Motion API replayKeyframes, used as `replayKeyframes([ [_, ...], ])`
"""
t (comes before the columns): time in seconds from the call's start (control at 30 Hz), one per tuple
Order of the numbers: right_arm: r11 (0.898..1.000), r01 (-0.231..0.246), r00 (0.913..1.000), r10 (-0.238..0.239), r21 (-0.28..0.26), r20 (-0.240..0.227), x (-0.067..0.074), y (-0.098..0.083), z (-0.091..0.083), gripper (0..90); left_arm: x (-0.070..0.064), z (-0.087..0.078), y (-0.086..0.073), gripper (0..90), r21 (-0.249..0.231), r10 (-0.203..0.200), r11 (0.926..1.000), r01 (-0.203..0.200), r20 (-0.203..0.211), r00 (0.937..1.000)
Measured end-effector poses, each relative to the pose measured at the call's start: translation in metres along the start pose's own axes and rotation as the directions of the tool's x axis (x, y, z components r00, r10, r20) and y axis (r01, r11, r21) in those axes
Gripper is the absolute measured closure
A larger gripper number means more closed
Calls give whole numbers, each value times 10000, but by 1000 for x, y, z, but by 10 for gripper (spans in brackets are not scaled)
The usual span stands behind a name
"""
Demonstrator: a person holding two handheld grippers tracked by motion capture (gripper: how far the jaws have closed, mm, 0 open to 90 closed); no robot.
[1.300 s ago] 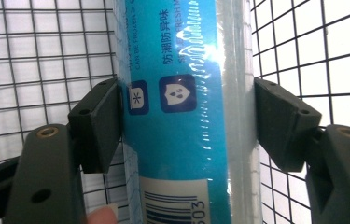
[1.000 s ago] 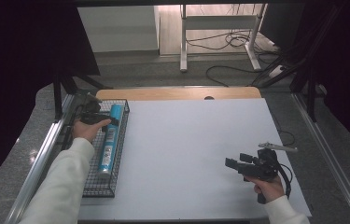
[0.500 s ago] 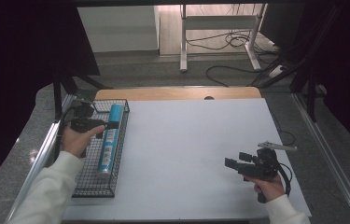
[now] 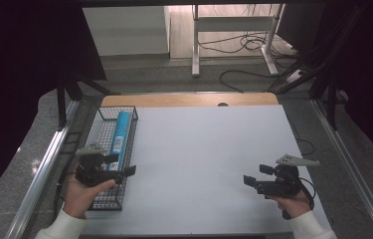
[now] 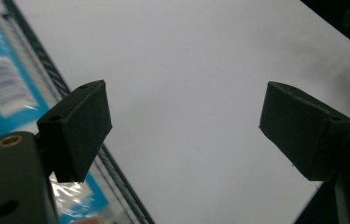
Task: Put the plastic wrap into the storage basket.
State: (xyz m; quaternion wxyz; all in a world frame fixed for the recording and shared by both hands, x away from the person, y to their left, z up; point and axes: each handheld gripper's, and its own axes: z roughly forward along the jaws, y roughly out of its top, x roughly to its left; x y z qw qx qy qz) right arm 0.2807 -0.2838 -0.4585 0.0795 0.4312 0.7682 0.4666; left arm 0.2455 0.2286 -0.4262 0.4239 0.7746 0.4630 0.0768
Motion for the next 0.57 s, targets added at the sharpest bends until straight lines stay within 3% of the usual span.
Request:
replayKeyframes([
  [0.17,9991,393,9992,-393,166,13,0,-4,0,143,-11,5,-15,172,435,395,9983,-394,-19,9992],
  [0.27,9976,653,9978,-655,231,75,2,-5,1,142,-14,6,-23,171,429,276,9987,-287,251,9993],
  [0.4,9966,795,9967,-798,230,158,3,-5,1,142,-16,8,-26,172,494,442,9978,-448,120,9990],
  [0.57,9891,1462,9887,-1466,163,320,5,-7,2,114,-19,11,-28,174,478,575,9972,-584,197,9982],
])
